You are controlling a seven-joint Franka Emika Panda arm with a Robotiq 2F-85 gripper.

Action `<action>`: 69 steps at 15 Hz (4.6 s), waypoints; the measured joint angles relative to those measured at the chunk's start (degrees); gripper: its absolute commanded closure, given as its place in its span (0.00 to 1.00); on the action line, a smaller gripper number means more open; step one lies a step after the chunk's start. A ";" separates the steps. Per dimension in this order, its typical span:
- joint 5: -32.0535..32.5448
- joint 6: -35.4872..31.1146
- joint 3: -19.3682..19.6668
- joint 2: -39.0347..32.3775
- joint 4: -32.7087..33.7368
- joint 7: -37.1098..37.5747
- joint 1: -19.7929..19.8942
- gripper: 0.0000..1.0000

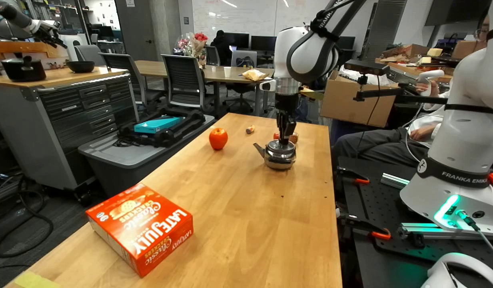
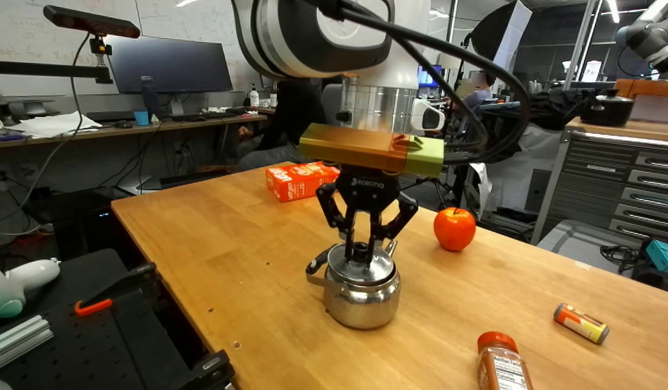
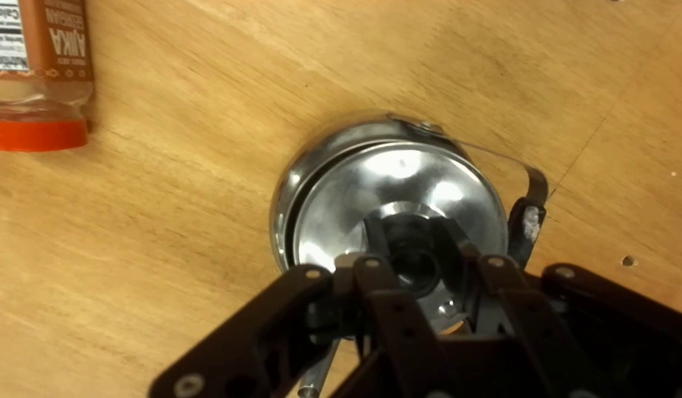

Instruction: Cover the kettle with the lid on the table

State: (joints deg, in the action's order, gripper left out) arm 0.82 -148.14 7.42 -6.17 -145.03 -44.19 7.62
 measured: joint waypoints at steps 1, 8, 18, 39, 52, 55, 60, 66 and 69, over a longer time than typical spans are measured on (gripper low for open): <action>-0.11 -0.05 -0.07 -0.01 0.02 -0.12 0.00 0.93; -1.28 -0.85 -0.22 -0.06 0.09 -0.88 0.00 0.93; -1.36 -0.90 -0.09 -0.36 0.20 -0.90 1.05 0.93; 0.07 -0.88 -1.12 2.20 0.50 -0.54 1.17 0.00; -8.60 -1.79 -2.52 11.89 -0.22 11.52 -2.56 0.00; -8.60 0.35 -3.06 14.27 0.26 17.66 -4.29 0.00; -8.47 8.19 -5.11 17.97 2.27 28.29 -6.38 0.00; -8.47 21.14 -6.73 20.80 7.34 35.58 -7.64 0.00; -7.61 26.86 -7.11 21.69 8.87 37.20 -7.65 0.00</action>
State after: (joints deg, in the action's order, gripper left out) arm -6.79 -121.28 0.31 15.53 -136.16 -6.98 -0.03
